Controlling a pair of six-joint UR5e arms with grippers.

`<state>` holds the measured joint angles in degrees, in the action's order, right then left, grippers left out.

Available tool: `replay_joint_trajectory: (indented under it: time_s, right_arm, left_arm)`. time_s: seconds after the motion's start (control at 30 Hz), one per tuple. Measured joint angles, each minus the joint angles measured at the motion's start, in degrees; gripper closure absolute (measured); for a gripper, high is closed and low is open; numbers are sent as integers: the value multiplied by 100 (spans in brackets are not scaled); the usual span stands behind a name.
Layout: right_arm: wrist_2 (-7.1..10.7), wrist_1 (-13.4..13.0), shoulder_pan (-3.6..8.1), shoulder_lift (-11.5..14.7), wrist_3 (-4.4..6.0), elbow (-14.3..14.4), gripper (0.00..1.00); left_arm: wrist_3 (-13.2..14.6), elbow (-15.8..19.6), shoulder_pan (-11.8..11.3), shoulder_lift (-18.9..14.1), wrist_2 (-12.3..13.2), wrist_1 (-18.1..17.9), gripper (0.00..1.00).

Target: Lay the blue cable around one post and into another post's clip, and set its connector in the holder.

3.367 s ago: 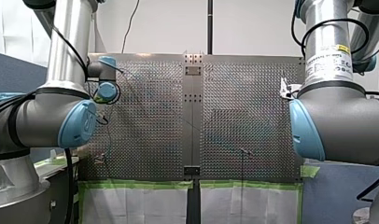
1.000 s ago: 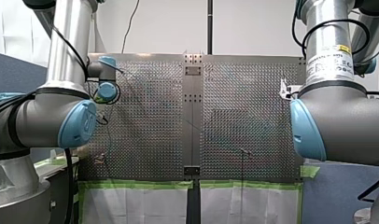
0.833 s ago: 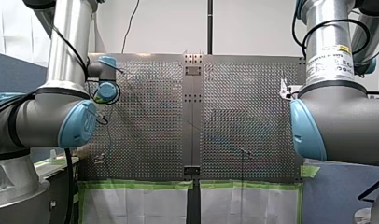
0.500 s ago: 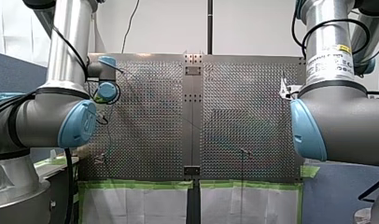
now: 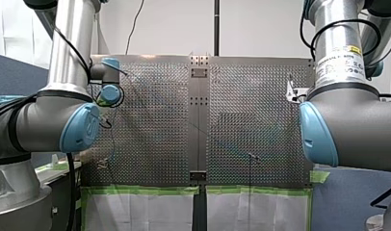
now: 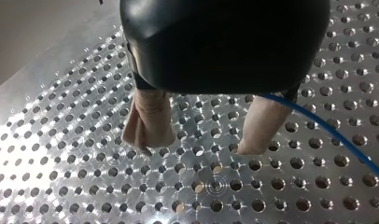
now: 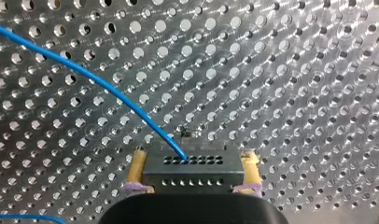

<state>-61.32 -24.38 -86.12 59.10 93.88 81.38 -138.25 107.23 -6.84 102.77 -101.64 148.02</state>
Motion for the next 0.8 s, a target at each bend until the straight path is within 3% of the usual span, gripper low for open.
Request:
replay_joint_trajectory:
  time_s: [0.3,0.73,0.8]
  right_arm:
    - [-16,-39,-7,-8,7,-1,98]
    - [-50,-85,-12,-17,101,-2,98]
    - [100,-45,-8,-17,55,-9,98]
  left_arm:
    - [21,-1,-2,0,0,-2,2]
    - [38,1,-1,2,0,-9,2]
    - [41,0,-1,1,0,-9,2]
